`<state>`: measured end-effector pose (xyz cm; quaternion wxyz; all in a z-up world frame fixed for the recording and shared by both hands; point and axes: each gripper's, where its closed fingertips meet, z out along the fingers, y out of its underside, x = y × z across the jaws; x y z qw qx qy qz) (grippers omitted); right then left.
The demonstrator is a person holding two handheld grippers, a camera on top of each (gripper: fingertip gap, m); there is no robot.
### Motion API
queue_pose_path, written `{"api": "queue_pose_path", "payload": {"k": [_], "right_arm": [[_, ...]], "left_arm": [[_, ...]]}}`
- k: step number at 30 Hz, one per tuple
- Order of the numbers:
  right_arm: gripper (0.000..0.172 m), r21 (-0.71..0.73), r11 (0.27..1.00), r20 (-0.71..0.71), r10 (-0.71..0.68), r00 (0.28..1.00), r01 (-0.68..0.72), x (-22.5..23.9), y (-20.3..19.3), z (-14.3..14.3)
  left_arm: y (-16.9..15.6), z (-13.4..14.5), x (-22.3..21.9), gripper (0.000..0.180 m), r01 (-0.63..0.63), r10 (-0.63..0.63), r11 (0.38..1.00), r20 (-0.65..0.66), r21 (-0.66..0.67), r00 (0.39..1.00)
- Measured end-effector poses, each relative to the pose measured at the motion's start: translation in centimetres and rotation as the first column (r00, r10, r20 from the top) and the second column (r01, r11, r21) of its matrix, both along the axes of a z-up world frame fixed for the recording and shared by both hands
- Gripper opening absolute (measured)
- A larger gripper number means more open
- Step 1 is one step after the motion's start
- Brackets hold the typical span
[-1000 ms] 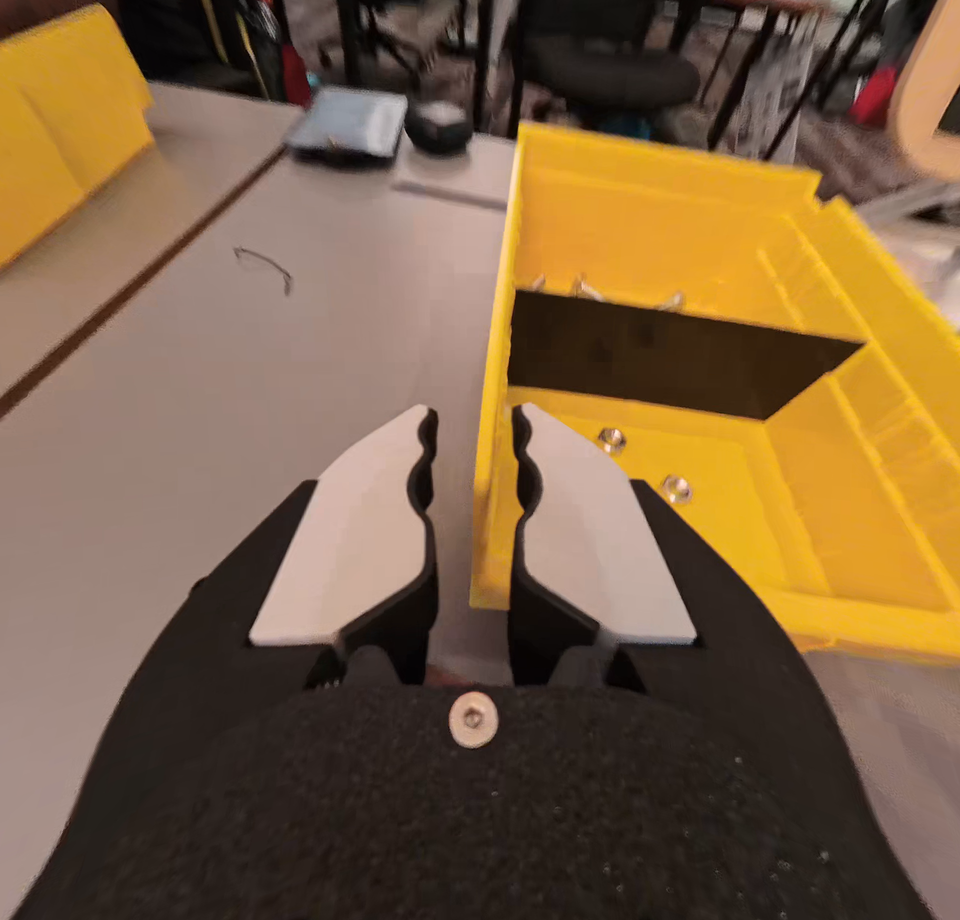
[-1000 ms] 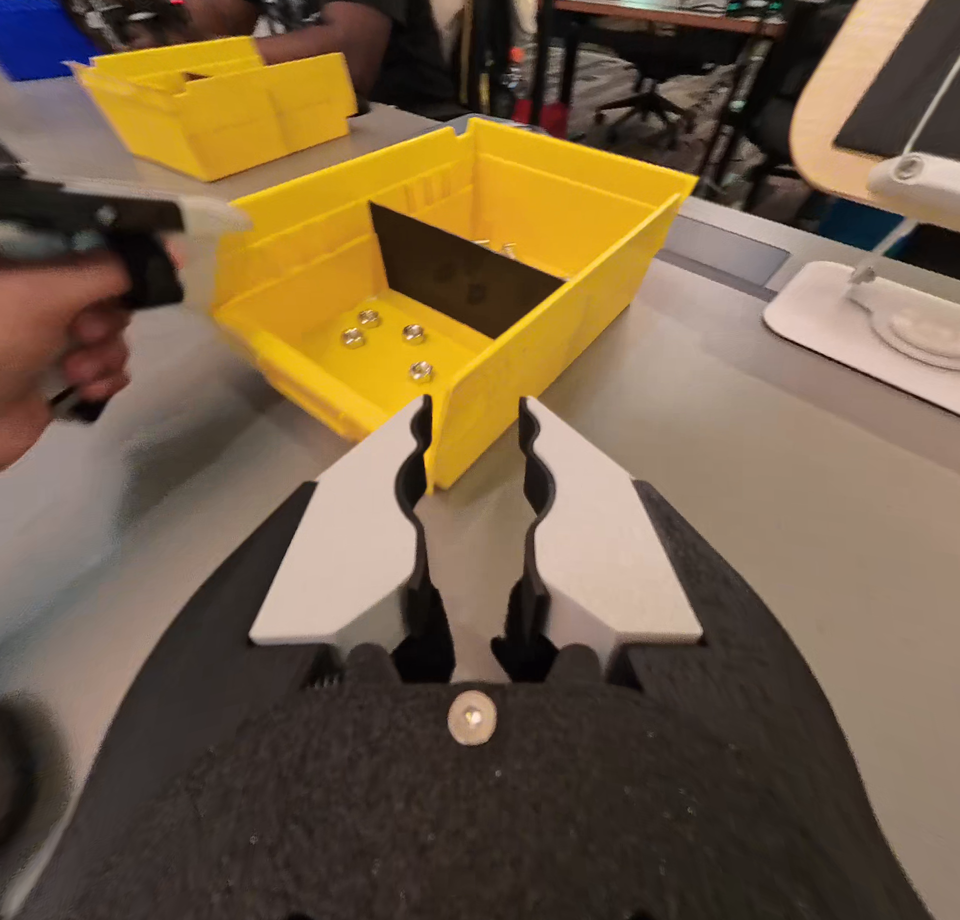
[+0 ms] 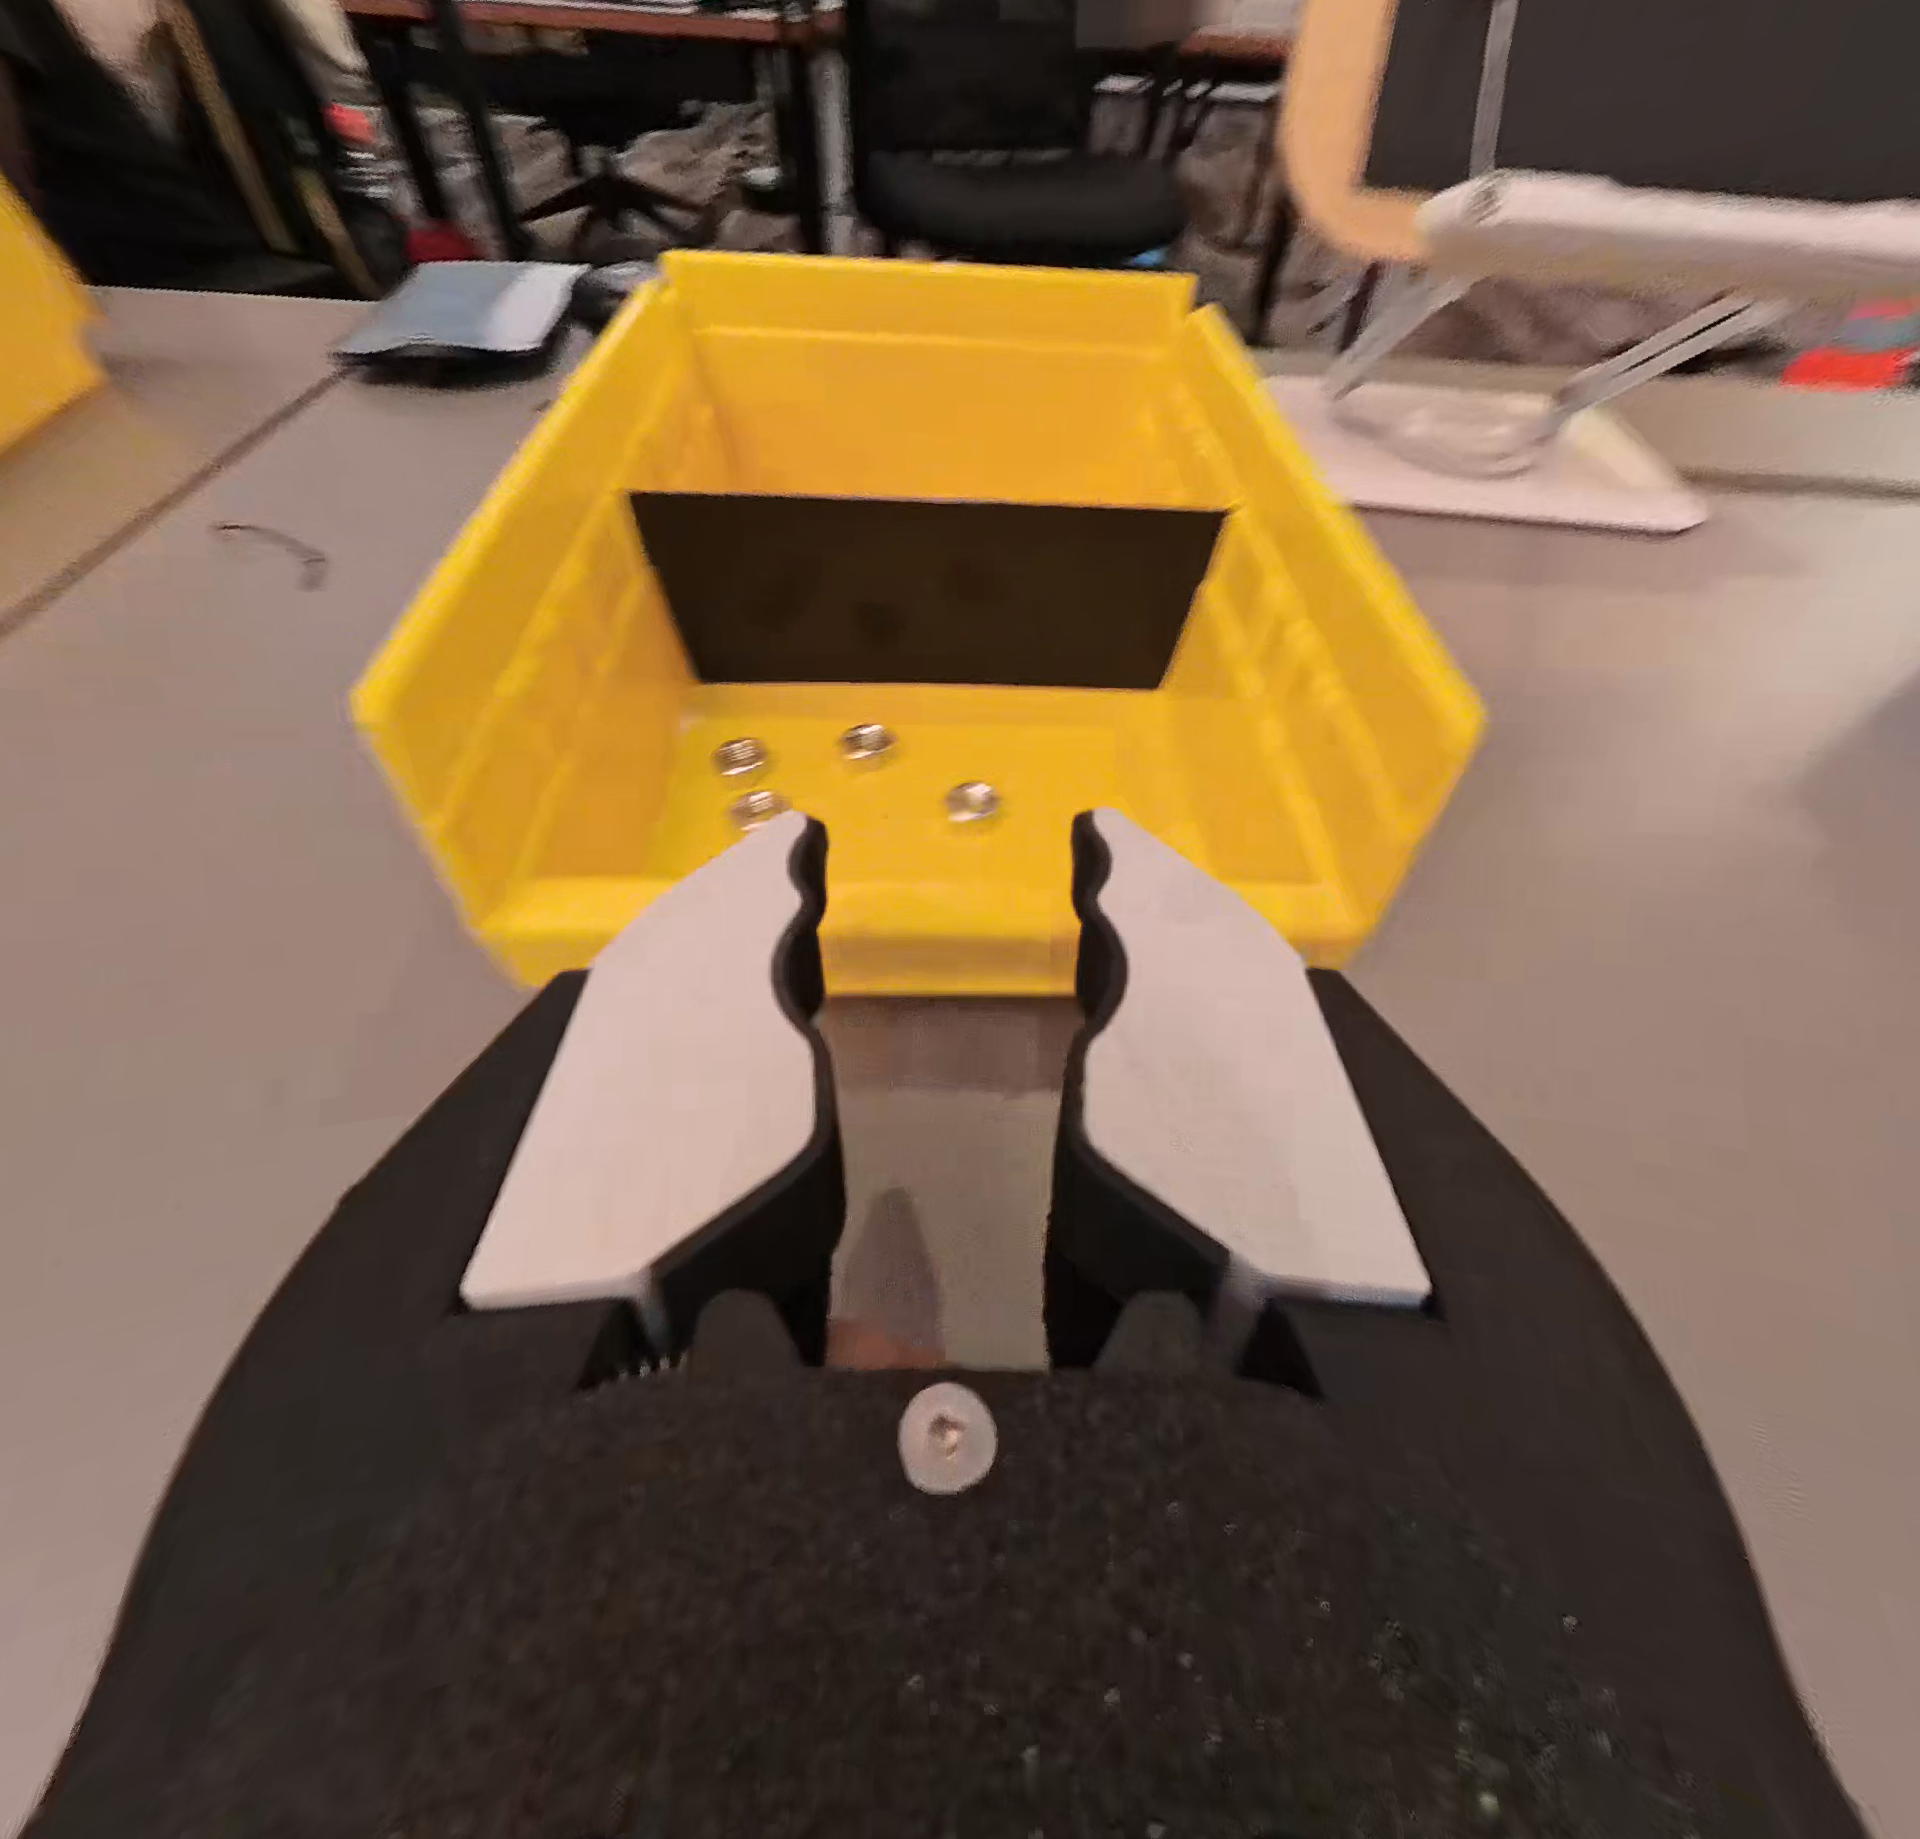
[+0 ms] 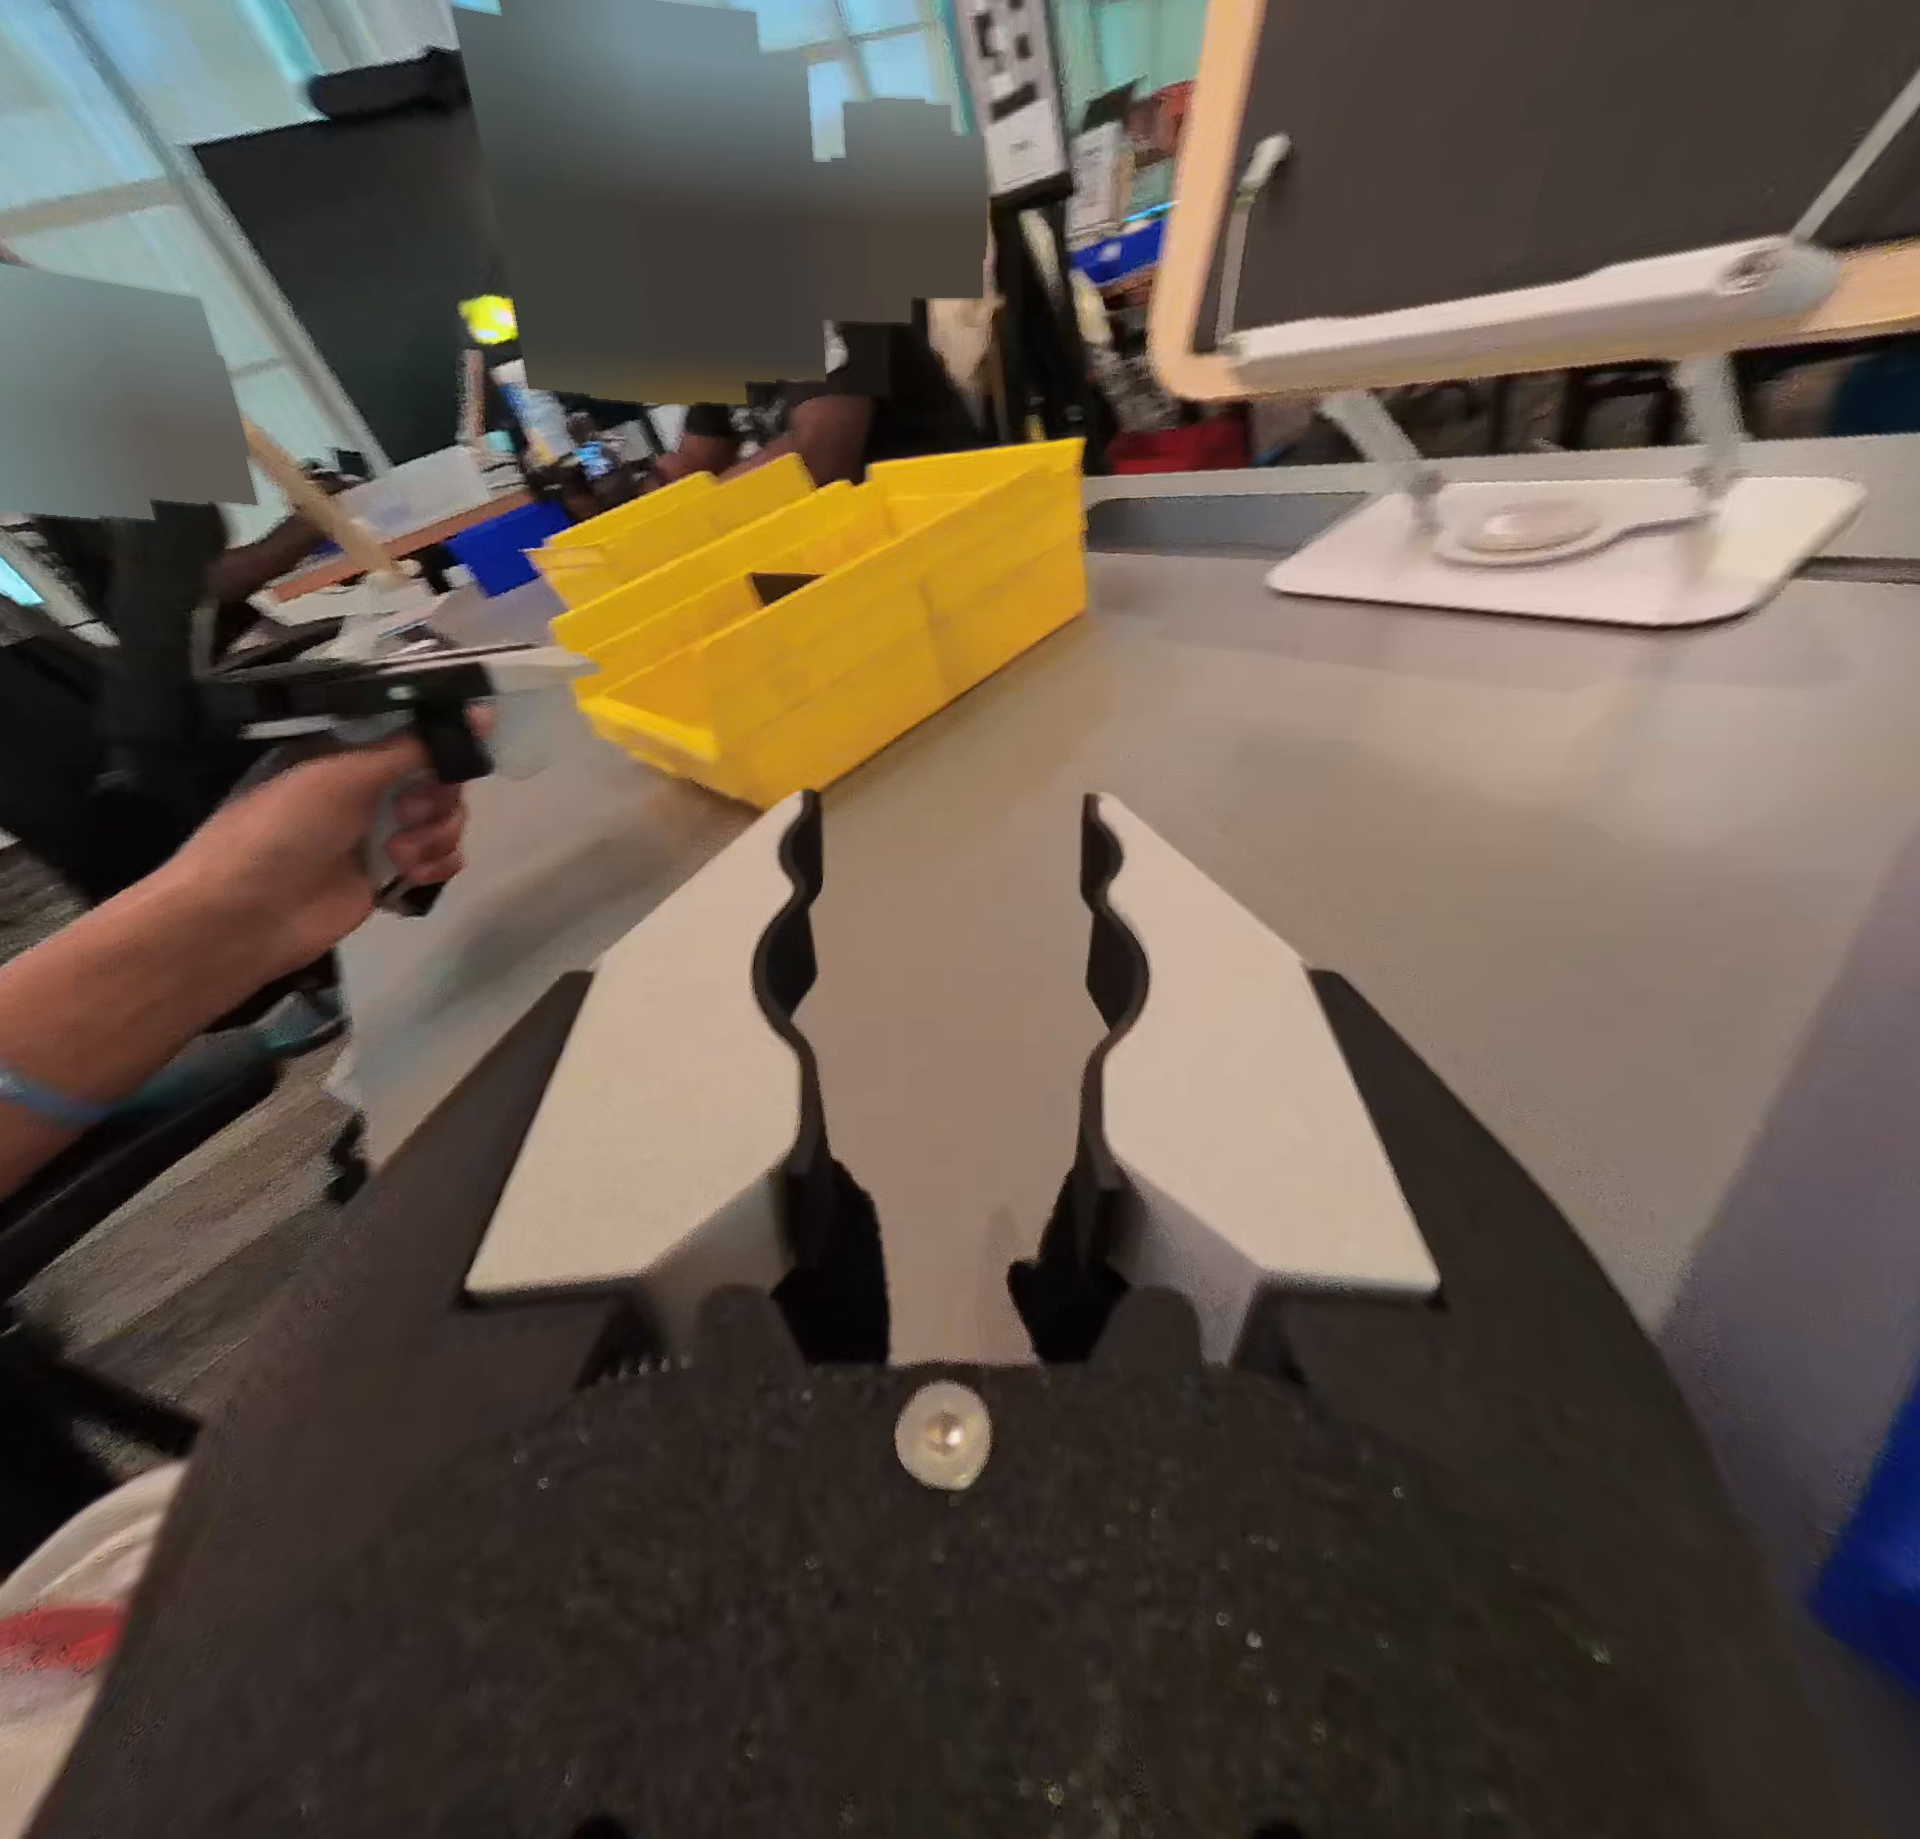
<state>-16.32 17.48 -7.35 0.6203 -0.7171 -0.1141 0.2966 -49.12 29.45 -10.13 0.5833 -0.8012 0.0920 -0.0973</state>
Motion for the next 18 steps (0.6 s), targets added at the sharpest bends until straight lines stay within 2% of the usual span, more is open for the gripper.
{"api": "queue_pose_path", "payload": {"k": [2,5,8,11,14,18], "right_arm": [[0.050,0.064,0.998,0.036,0.006,0.999,-0.008,-0.3,-0.7,0.4],[0.050,0.173,0.984,0.210,-0.075,0.975,0.039,0.4,-0.1,1.0],[0.049,0.216,0.976,0.303,-0.099,0.948,0.033,0.9,-0.2,1.0],[0.046,0.229,0.973,0.247,-0.098,0.964,0.040,1.3,-0.5,2.0],[0.047,0.199,0.977,0.218,-0.121,0.968,0.078,2.5,-0.4,2.0],[0.048,0.265,0.938,0.177,-0.274,0.945,0.222,7.1,-2.1,3.6]], "left_arm": [[-0.3,-0.7,-1.9,0.044,-0.051,0.049,0.998,-0.045,-0.032,0.998],[-0.7,-2.3,-2.1,0.044,-0.017,0.011,0.994,-0.056,-0.109,0.998],[-0.8,-3.1,-1.1,0.045,0.031,-0.030,0.986,0.008,-0.162,1.000],[-1.1,-2.8,0.7,0.045,0.091,-0.083,0.983,0.056,-0.157,0.995],[-1.1,-1.9,1.9,0.044,0.114,-0.111,0.988,0.036,-0.102,0.993],[-0.2,-1.2,3.0,0.042,0.147,-0.145,0.987,0.032,-0.069,0.989]]}}
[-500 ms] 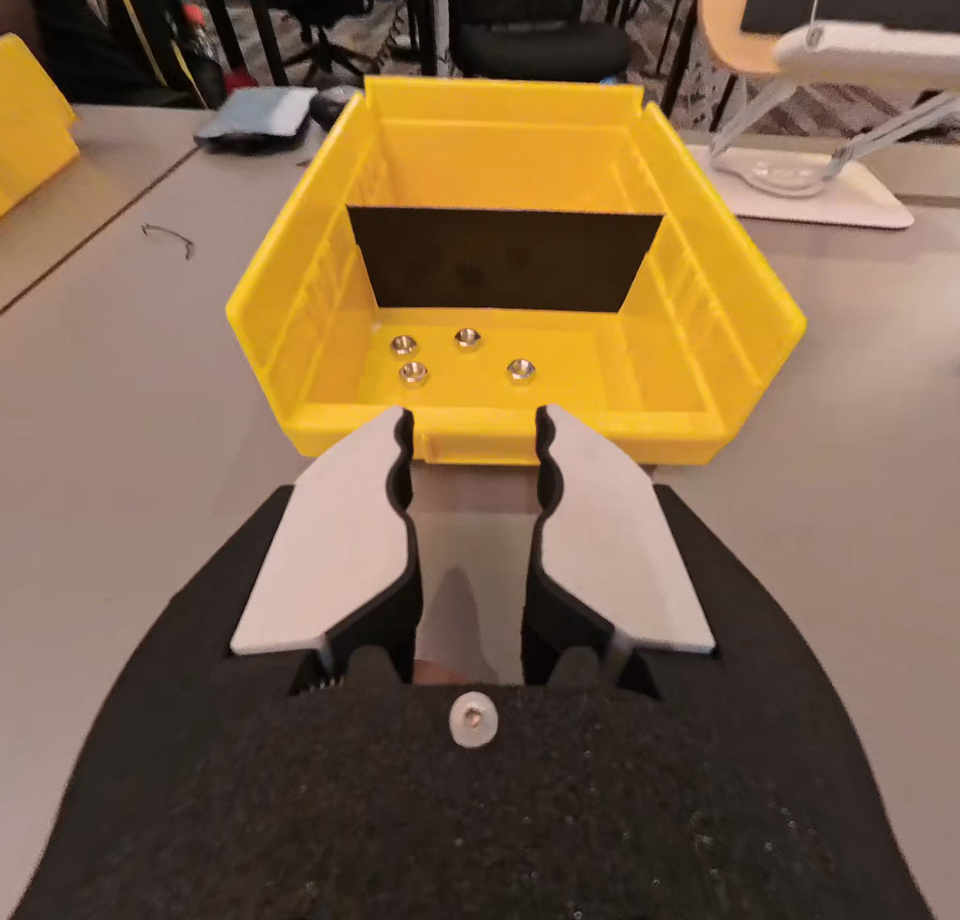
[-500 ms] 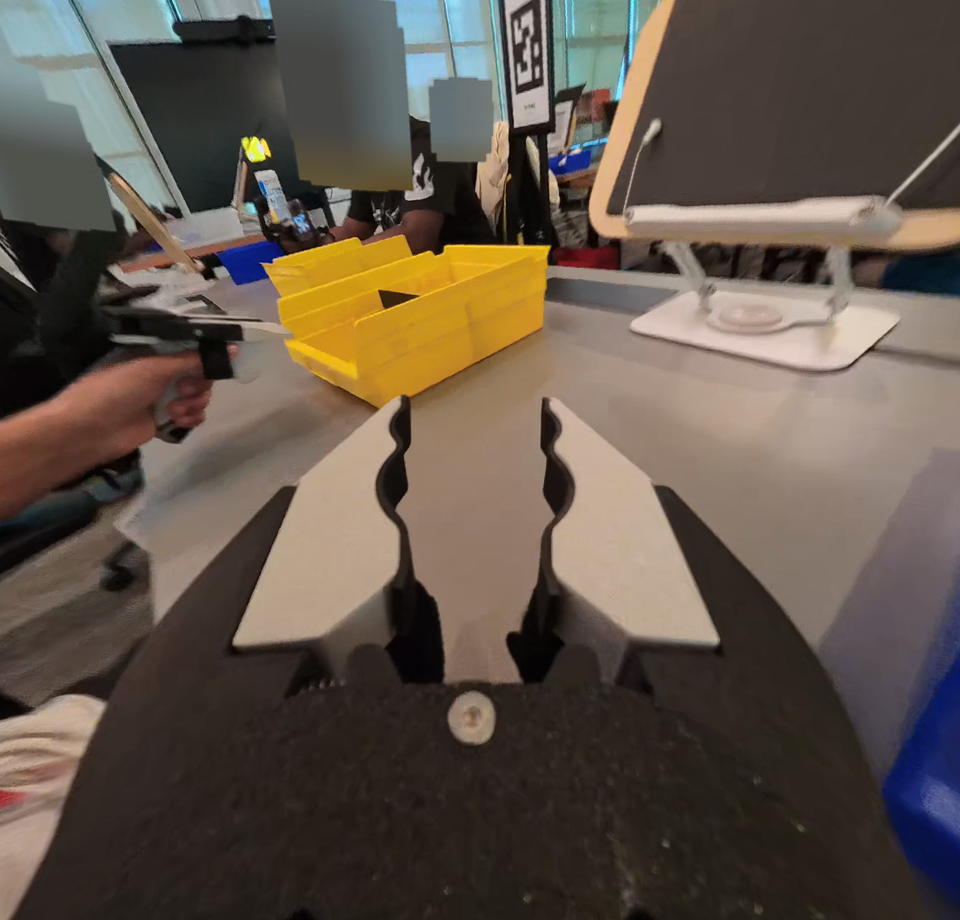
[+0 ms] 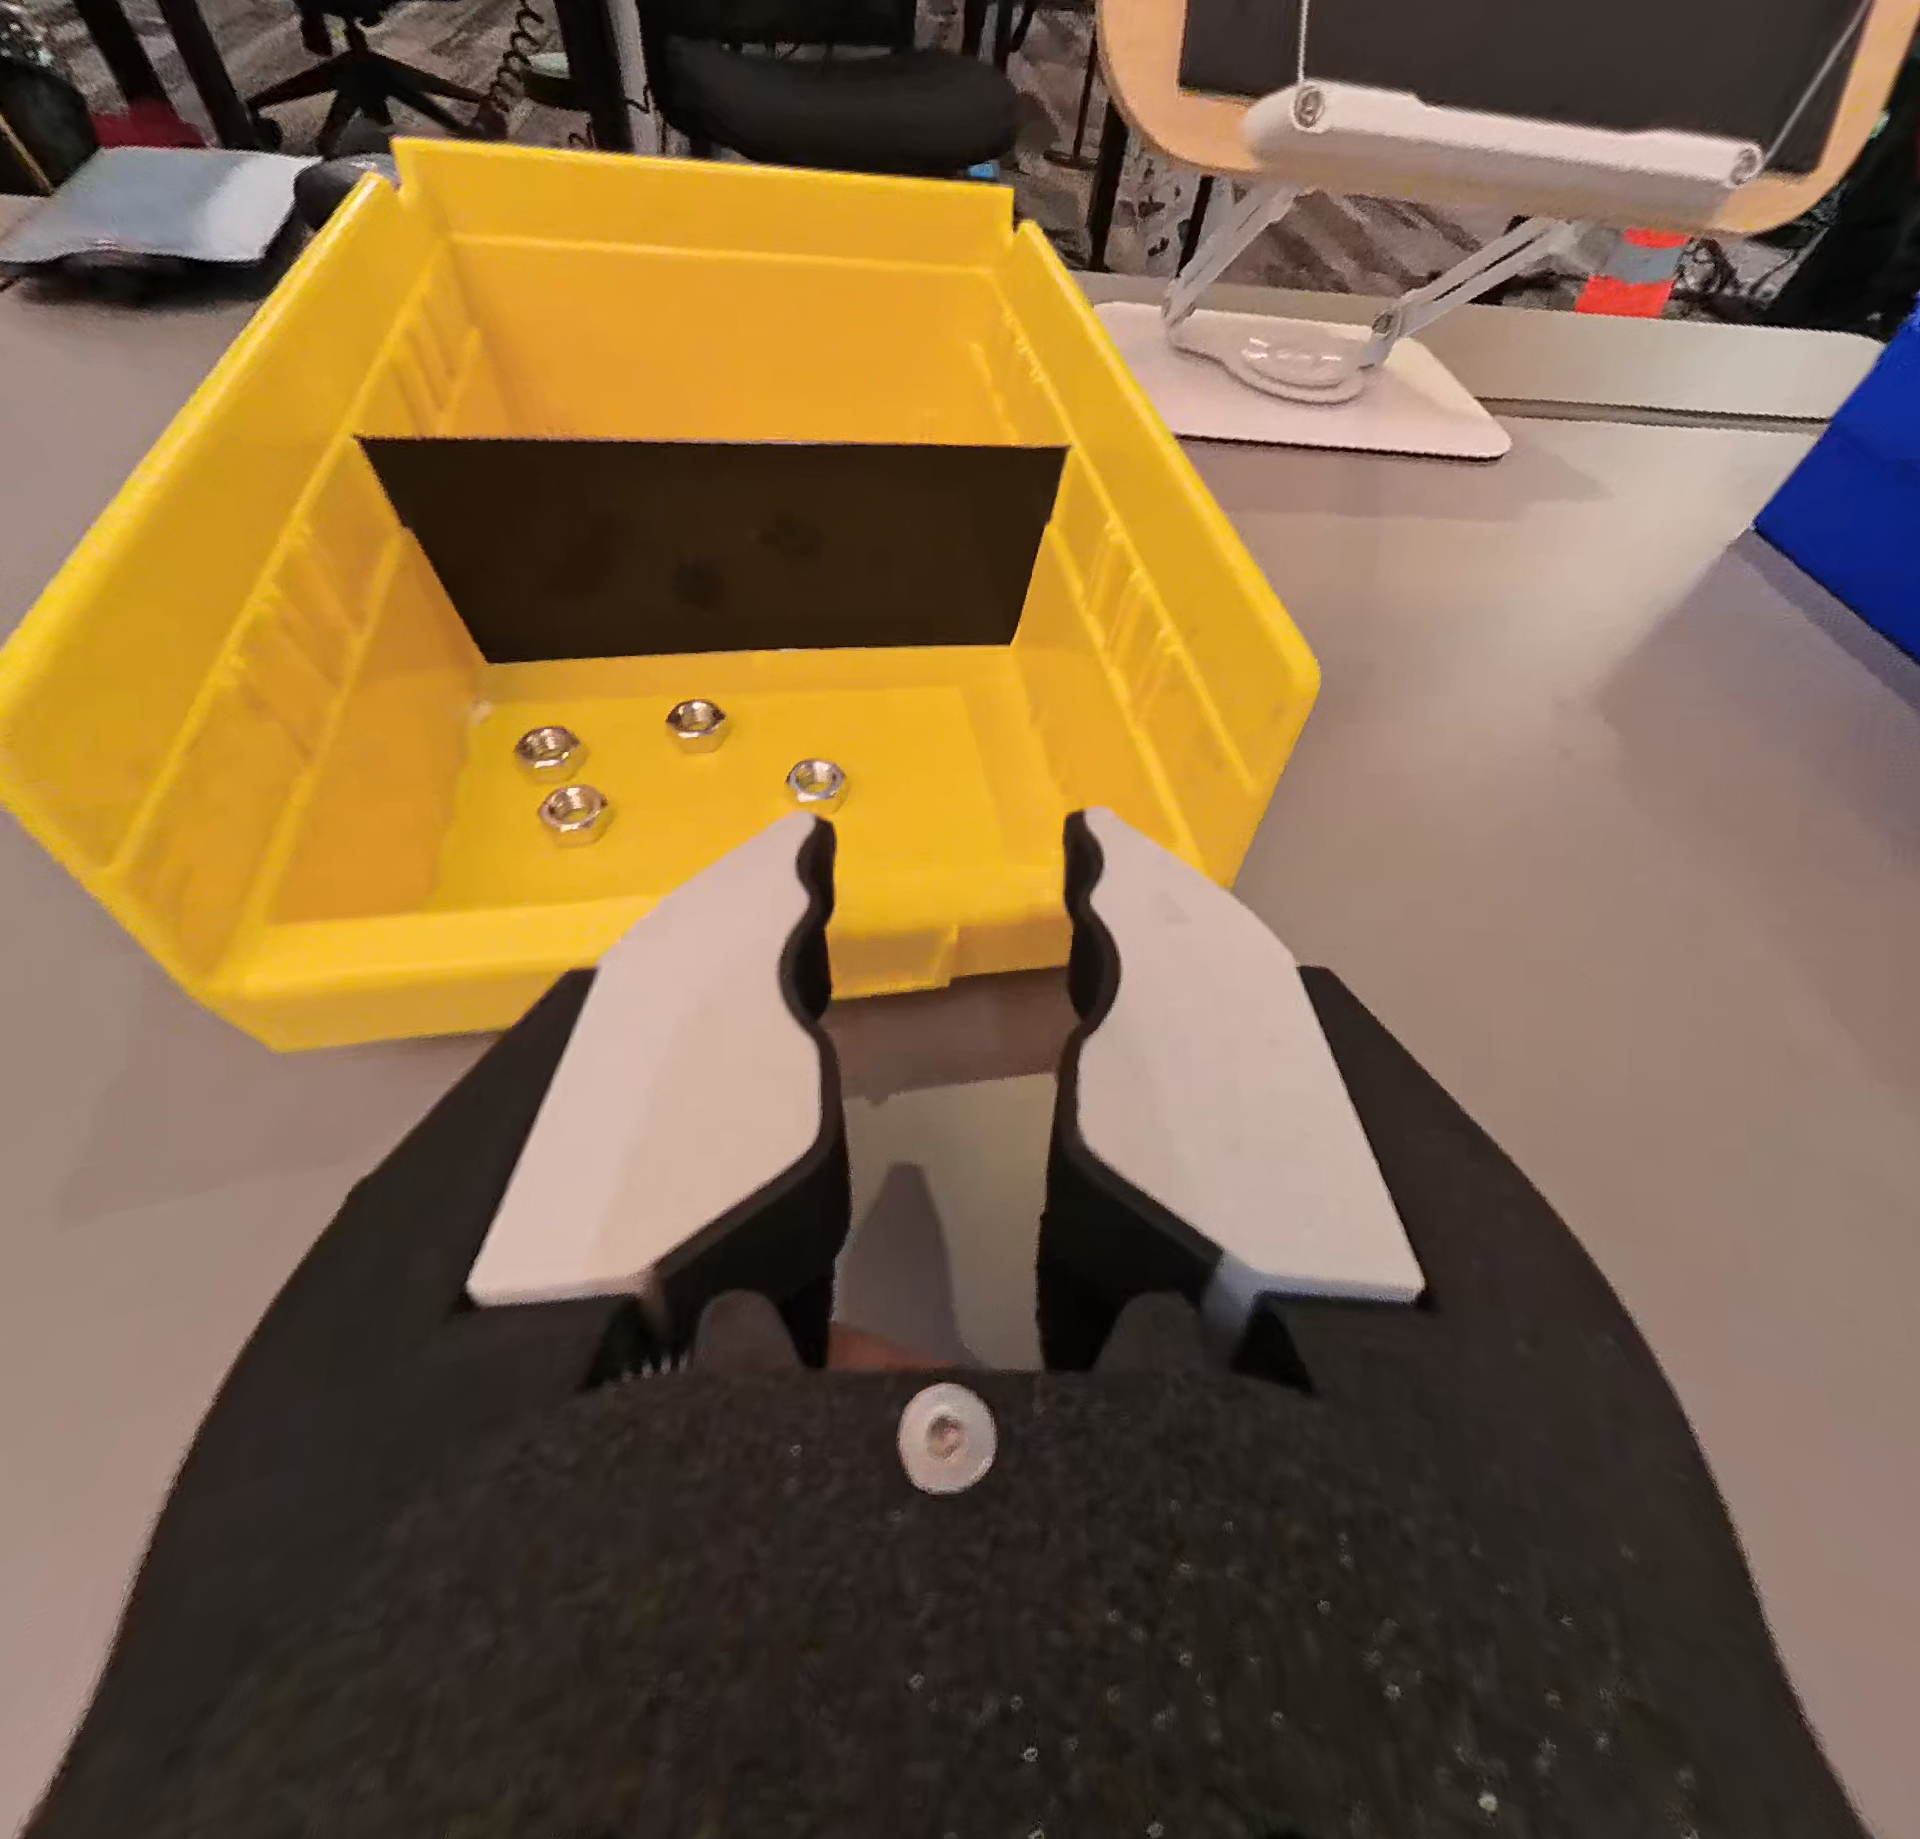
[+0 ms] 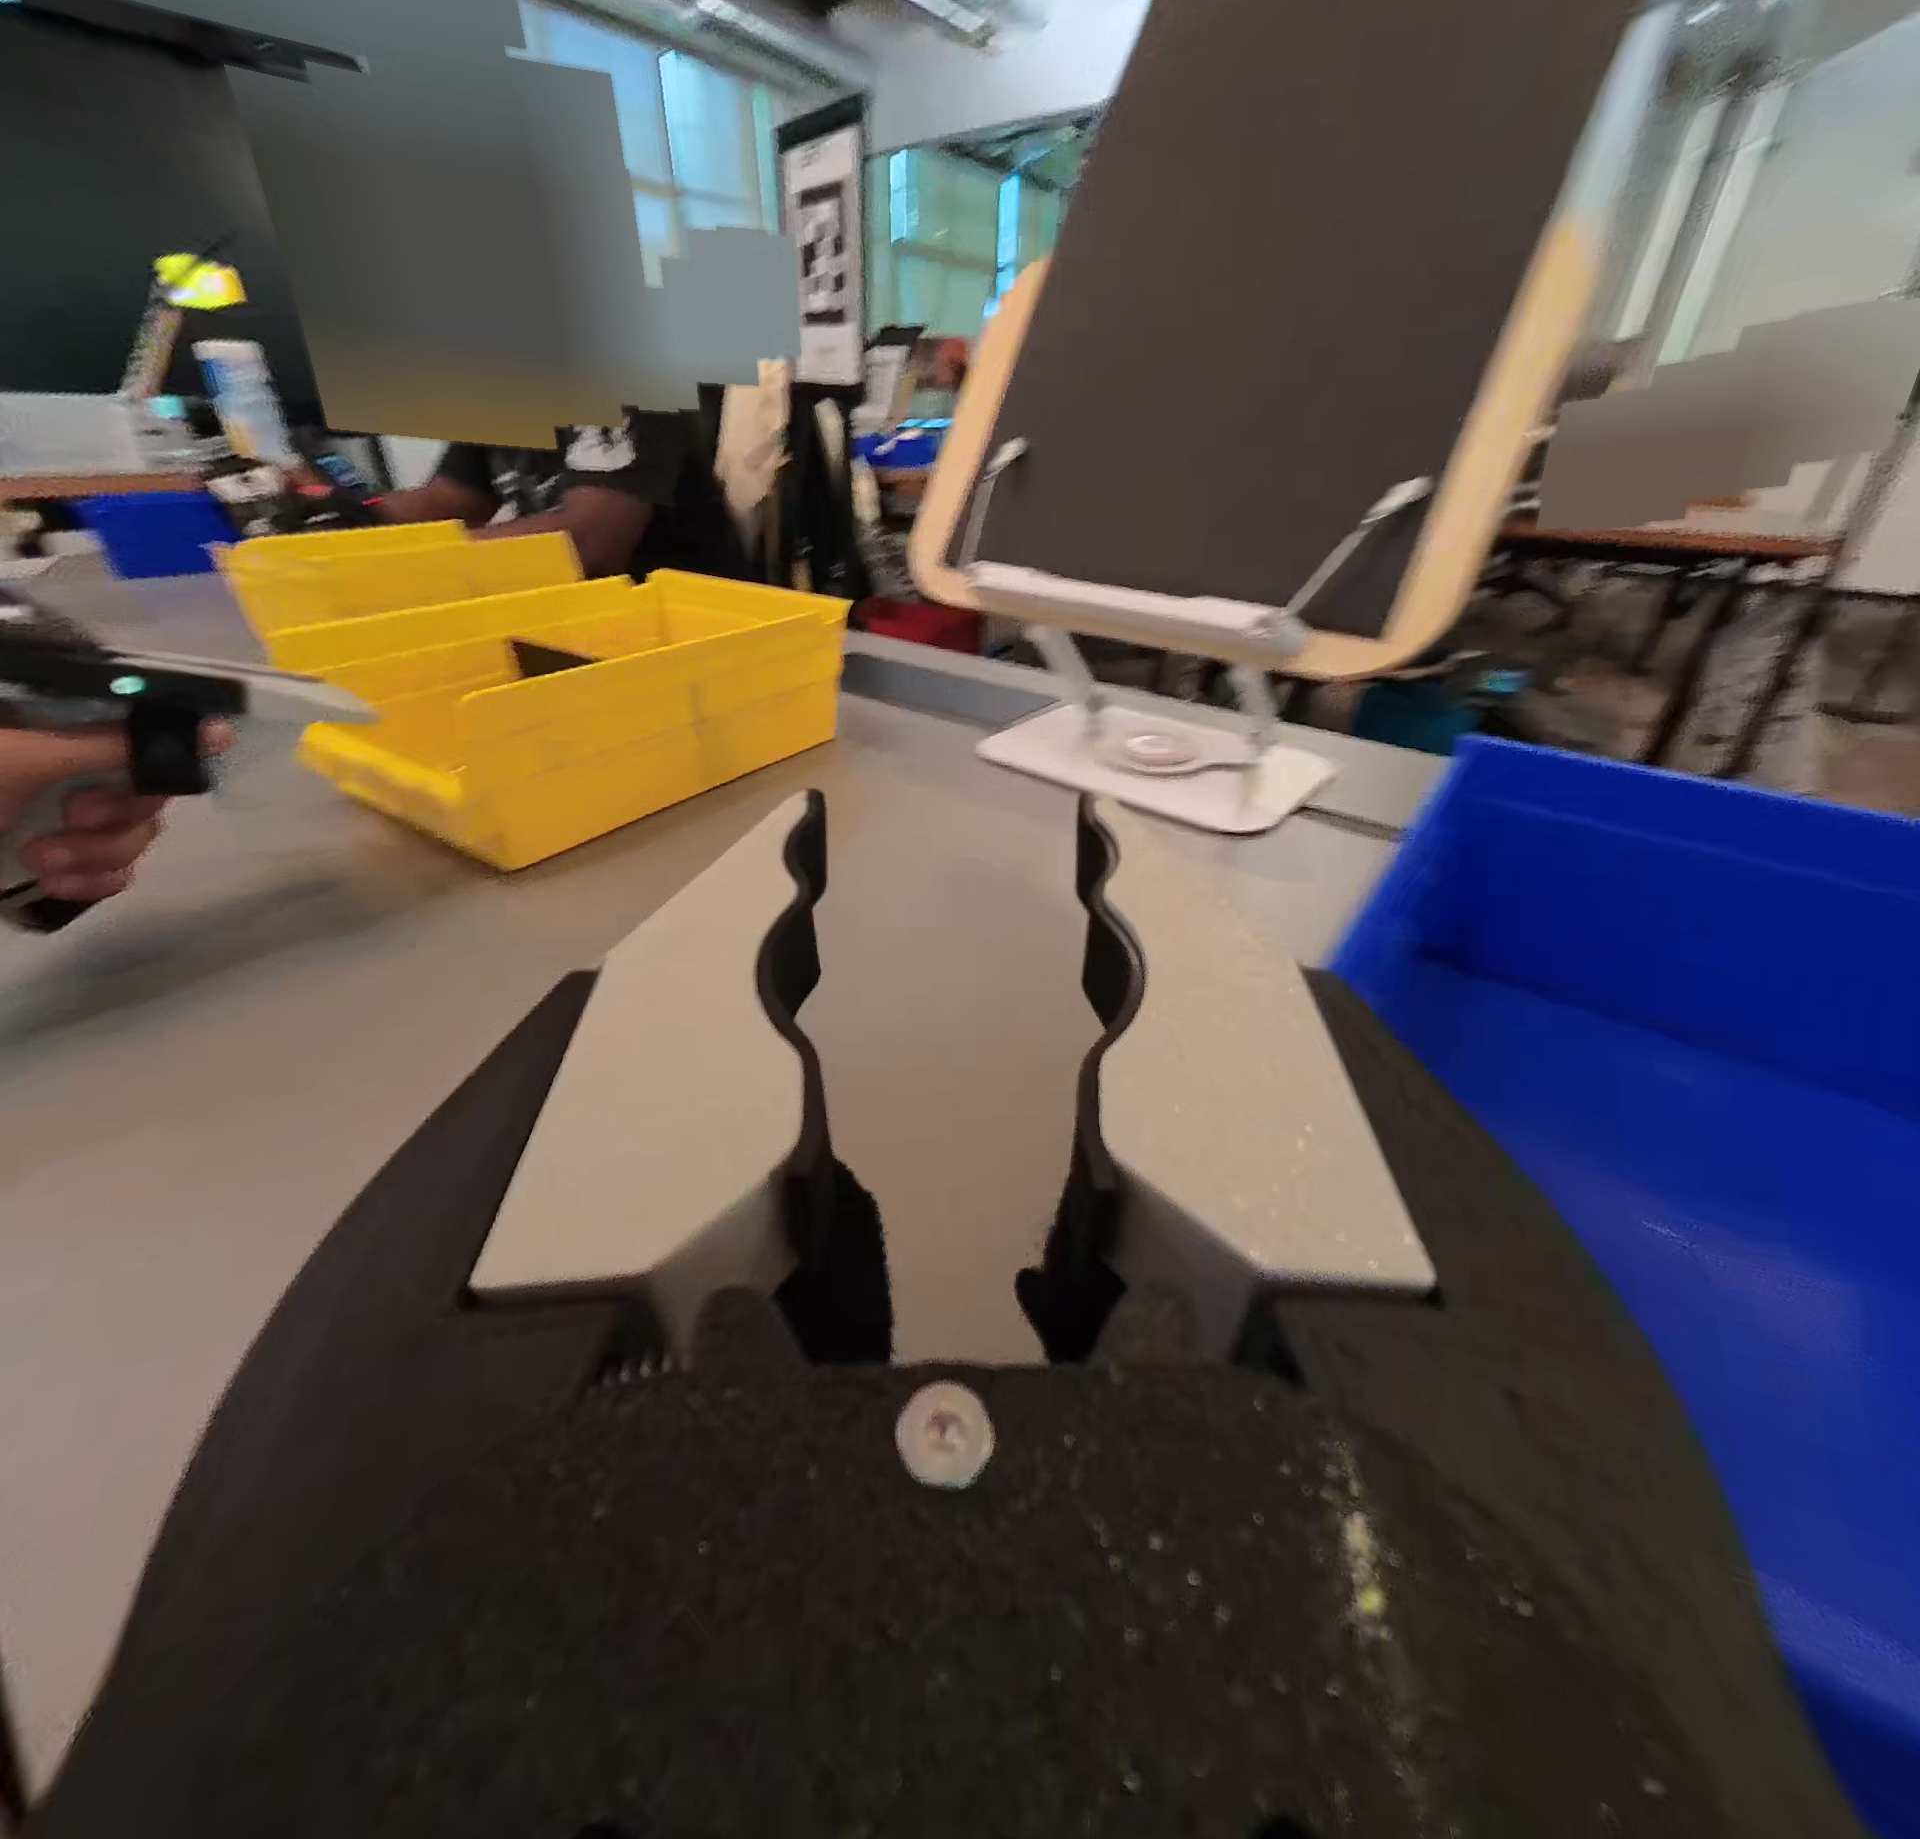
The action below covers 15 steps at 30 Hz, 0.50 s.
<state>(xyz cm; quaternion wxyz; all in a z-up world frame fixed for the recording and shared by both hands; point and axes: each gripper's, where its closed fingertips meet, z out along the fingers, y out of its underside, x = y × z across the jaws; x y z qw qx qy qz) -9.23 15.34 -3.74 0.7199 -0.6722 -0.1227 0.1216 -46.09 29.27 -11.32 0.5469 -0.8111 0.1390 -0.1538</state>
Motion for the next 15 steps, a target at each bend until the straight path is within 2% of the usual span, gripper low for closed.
{"api": "queue_pose_path", "payload": {"k": [3,5,6,7,10,12,15], "right_arm": [[0.047,0.105,0.976,0.044,-0.195,0.980,0.190,6.4,-2.0,1.8],[0.039,0.107,0.914,0.017,-0.395,0.918,0.391,12.8,-3.4,2.2],[0.039,0.053,0.895,-0.030,-0.443,0.896,0.444,15.4,-3.8,1.6],[0.039,-0.031,0.888,-0.098,-0.459,0.883,0.458,17.3,-4.1,0.6],[0.040,-0.227,0.871,-0.236,-0.483,0.843,0.436,20.3,-3.7,-2.6],[0.040,-0.304,0.861,-0.214,-0.480,0.851,0.409,20.0,-3.0,-4.4],[0.039,-0.319,0.871,-0.188,-0.445,0.876,0.374,18.1,-2.4,-4.7]], "left_arm": [[1.6,0.4,0.3,0.041,0.017,-0.014,0.999,-0.071,0.038,0.997],[4.0,1.2,-1.8,0.038,-0.034,0.078,0.987,-0.281,0.156,0.957],[5.1,1.7,-2.8,0.035,-0.059,0.130,0.976,-0.337,0.211,0.932],[5.9,1.7,-3.1,0.033,-0.070,0.141,0.973,-0.331,0.218,0.933],[6.7,1.0,-1.9,0.042,-0.061,0.080,0.993,-0.193,0.103,0.978],[6.3,1.1,-1.4,0.042,-0.055,0.069,0.994,-0.153,0.097,0.986],[5.1,0.4,-1.2,0.041,-0.040,0.049,0.997,-0.141,0.065,0.989]]}}
